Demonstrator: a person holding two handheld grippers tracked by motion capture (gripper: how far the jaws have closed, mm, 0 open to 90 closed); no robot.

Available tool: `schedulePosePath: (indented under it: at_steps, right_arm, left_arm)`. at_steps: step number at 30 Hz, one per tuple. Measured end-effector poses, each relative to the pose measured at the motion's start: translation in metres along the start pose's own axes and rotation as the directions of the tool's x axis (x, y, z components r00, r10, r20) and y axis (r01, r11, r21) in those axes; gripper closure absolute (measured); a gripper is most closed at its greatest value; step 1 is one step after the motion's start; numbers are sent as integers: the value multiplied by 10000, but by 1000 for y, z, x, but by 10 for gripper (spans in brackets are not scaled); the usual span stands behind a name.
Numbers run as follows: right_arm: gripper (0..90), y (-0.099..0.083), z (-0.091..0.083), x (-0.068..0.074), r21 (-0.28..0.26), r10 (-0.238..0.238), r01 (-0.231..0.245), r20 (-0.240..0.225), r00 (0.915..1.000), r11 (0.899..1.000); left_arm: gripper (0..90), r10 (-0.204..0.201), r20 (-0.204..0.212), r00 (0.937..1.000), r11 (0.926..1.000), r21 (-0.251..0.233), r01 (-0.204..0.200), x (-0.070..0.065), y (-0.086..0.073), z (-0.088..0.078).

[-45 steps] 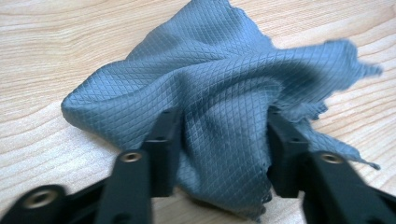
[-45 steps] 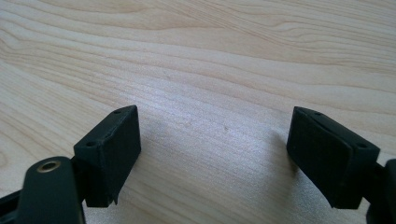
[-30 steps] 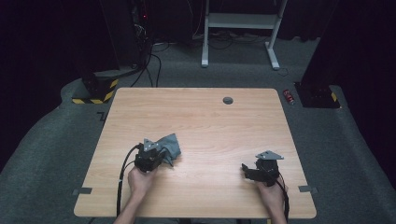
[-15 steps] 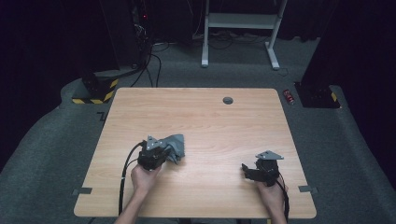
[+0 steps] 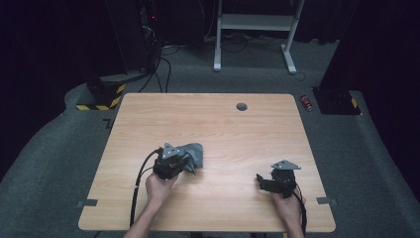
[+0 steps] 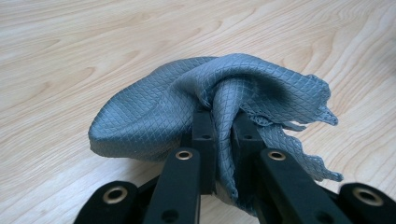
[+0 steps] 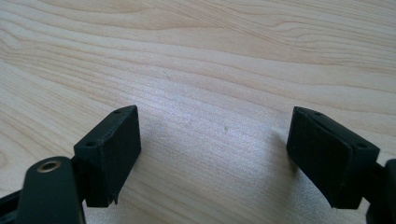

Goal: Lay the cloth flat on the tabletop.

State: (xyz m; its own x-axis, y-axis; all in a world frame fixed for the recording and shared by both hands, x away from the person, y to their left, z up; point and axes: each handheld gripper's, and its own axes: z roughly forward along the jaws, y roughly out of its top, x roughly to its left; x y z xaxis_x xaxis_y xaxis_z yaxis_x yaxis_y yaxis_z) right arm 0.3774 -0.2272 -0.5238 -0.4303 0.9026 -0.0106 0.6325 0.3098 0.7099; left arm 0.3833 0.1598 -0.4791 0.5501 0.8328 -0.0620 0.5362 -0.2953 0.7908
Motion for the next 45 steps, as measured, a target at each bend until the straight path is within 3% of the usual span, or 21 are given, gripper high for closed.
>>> schedulePosePath:
  at_steps: [11,19,28,35,39,45]
  right_arm:
    - [174,0,0,0,-2,-2,2,1,10000,10000]
    - [174,0,0,0,-6,-14,14,1,10000,10000]
    - [174,0,0,0,-5,-17,17,5,10000,10000]
    - [174,0,0,0,0,-5,5,4,10000,10000]
    - [176,0,0,0,-4,4,-4,10,10000,10000]
    - [176,0,0,0,-5,11,-11,15,10000,10000]
  left_arm:
    - [828,423,504,9978,9989,-231,-412,-19,15,10]
    - [828,482,964,9942,9982,-414,-444,-32,21,20]
    - [824,776,1329,9881,9966,-390,-730,-48,29,34]
    - [812,765,1418,9869,9970,-187,-746,-58,25,51]
    - [767,670,1469,9869,9976,42,-684,-58,19,56]
    - [583,771,1388,9873,9963,267,-816,-58,13,54]
